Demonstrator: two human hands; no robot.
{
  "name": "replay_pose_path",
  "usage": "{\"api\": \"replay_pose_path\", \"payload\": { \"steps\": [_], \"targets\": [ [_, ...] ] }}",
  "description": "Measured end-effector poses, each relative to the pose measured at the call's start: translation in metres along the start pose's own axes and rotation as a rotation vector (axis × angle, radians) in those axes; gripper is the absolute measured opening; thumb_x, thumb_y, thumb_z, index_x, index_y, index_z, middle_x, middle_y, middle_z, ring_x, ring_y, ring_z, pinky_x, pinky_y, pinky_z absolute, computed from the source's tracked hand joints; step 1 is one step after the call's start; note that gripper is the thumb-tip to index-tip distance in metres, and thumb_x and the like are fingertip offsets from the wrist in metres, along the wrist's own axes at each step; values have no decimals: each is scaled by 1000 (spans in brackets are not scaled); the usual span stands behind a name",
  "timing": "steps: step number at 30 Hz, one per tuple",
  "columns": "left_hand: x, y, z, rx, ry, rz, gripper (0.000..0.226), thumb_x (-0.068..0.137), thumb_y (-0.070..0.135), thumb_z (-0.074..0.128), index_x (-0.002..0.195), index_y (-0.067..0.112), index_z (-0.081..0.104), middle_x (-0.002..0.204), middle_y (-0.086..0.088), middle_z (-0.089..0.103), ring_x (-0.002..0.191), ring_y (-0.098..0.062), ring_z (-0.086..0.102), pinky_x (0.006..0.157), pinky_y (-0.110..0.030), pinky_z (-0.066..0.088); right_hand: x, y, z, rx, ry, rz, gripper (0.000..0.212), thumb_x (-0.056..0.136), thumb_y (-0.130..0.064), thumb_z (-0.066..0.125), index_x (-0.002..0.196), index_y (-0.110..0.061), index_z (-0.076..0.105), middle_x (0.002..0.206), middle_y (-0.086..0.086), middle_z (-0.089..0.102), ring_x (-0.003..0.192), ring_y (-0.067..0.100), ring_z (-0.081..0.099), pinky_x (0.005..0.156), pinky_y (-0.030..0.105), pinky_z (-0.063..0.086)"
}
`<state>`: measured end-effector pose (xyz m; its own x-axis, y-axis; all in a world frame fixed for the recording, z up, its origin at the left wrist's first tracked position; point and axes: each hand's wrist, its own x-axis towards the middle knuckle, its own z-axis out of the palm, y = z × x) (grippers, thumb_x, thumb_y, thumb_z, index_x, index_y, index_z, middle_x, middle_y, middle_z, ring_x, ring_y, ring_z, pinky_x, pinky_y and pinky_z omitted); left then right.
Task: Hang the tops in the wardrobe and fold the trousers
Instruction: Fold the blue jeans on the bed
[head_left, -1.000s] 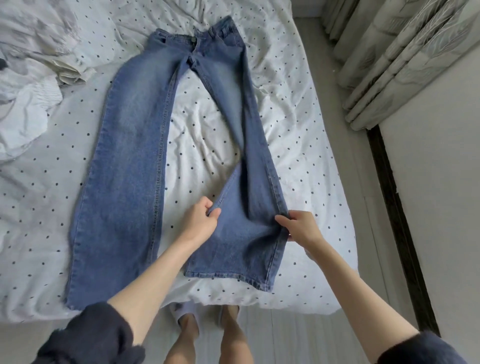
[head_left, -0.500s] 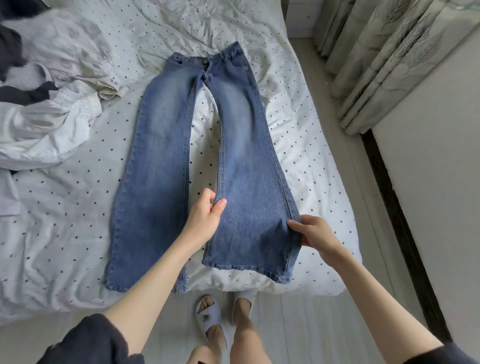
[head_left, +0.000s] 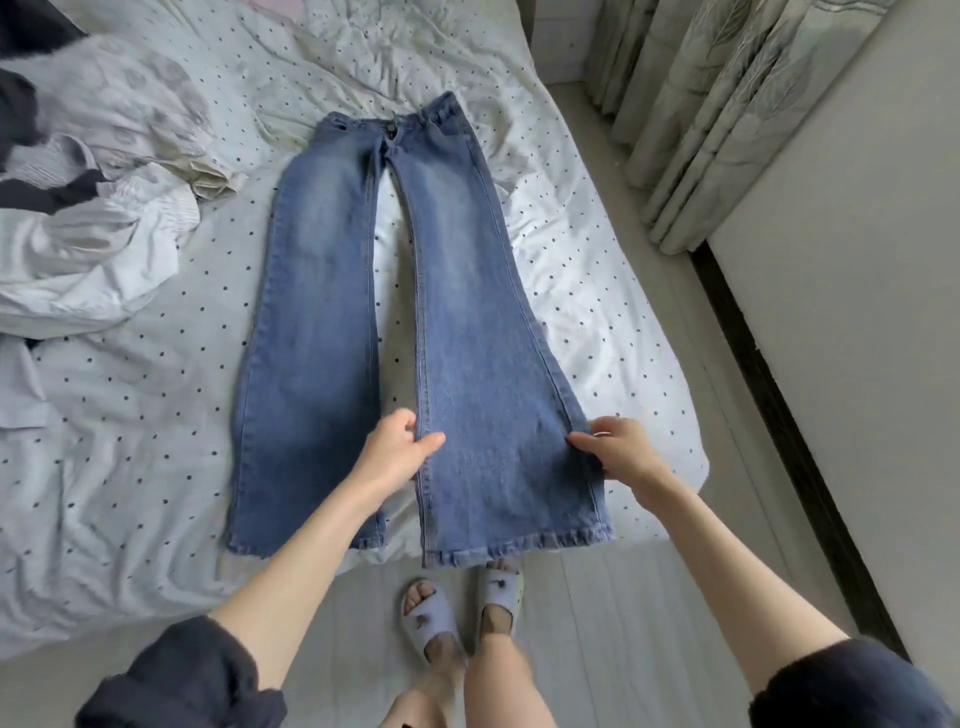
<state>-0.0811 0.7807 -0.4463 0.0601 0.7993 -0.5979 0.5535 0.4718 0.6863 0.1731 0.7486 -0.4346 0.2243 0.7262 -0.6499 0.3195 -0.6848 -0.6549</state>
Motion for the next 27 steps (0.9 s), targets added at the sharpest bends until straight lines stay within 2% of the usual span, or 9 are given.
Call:
{"api": "replay_pose_path", "payload": {
  "steps": [5, 8, 10, 11, 13, 16, 18, 22, 27],
  "targets": [
    [-12, -53, 29, 33, -101, -117, 19, 86, 23, 66, 98, 10, 59, 101, -20, 68, 98, -34, 64, 90, -46, 49, 6, 40, 25, -84, -37, 46, 38, 86, -4, 63, 55, -13, 42, 53, 0, 37, 49, 13, 33, 44, 21, 26],
    [-12, -82, 52, 70, -102, -197, 19, 86, 19, 65, 95, 5, 57, 97, -22, 68, 92, -36, 66, 82, -48, 54, 16, 70, 35, -188, -48, 93, 27, 84, -6, 62, 60, -6, 51, 57, 5, 48, 55, 18, 43, 52, 31, 38],
    [-15, -89, 61, 105, -158, -265, 15, 89, 14, 61, 95, 2, 53, 94, -19, 67, 77, -29, 67, 68, -37, 57, 22, 86, 38, -269, -53, 129, 11, 82, -7, 60, 74, -1, 63, 69, 10, 57, 68, 22, 53, 64, 35, 46],
    [-17, -93, 64, 111, -199, -296, 12, 91, 11, 58, 99, 5, 52, 96, -15, 66, 72, -23, 65, 63, -31, 53, 24, 91, 39, -304, -65, 146, 12, 83, -8, 60, 88, 1, 67, 80, 12, 62, 77, 24, 58, 71, 34, 46],
    [-15, -102, 61, 128, -205, -300, 22, 92, 11, 56, 114, 7, 54, 107, -12, 64, 81, -22, 63, 70, -29, 49, 29, 93, 44, -348, -73, 170, 32, 87, -13, 59, 117, -3, 61, 109, 12, 65, 102, 27, 60, 86, 34, 47],
    [-10, -111, 38, 216, -21, -251, 29, 92, 13, 54, 120, 10, 58, 117, -7, 64, 105, -23, 59, 85, -27, 43, 30, 79, 57, -420, -27, 98, 35, 91, -17, 53, 124, -3, 54, 121, 15, 61, 111, 32, 56, 91, 36, 45],
    [-7, -121, 14, 211, 144, -237, 28, 92, 10, 52, 119, 8, 59, 118, -8, 63, 107, -24, 59, 85, -24, 40, 31, 65, 76, -470, -3, 10, 33, 93, -16, 48, 122, -1, 54, 121, 18, 60, 110, 34, 56, 89, 37, 45],
    [-1, -150, -41, 161, 400, -234, 35, 91, 5, 54, 126, 3, 52, 129, -18, 52, 113, -31, 53, 98, -35, 38, 26, 32, 127, -485, -27, -162, 35, 96, -20, 45, 130, -11, 50, 130, 11, 54, 113, 28, 55, 92, 37, 44],
    [19, -186, -100, 153, 469, -257, 55, 89, 10, 60, 138, 0, 38, 138, -20, 40, 130, -33, 37, 109, -42, 30, 14, -4, 201, -604, -190, -456, 44, 99, -21, 43, 142, -16, 37, 144, 6, 39, 127, 24, 43, 100, 35, 39]
  ]
}}
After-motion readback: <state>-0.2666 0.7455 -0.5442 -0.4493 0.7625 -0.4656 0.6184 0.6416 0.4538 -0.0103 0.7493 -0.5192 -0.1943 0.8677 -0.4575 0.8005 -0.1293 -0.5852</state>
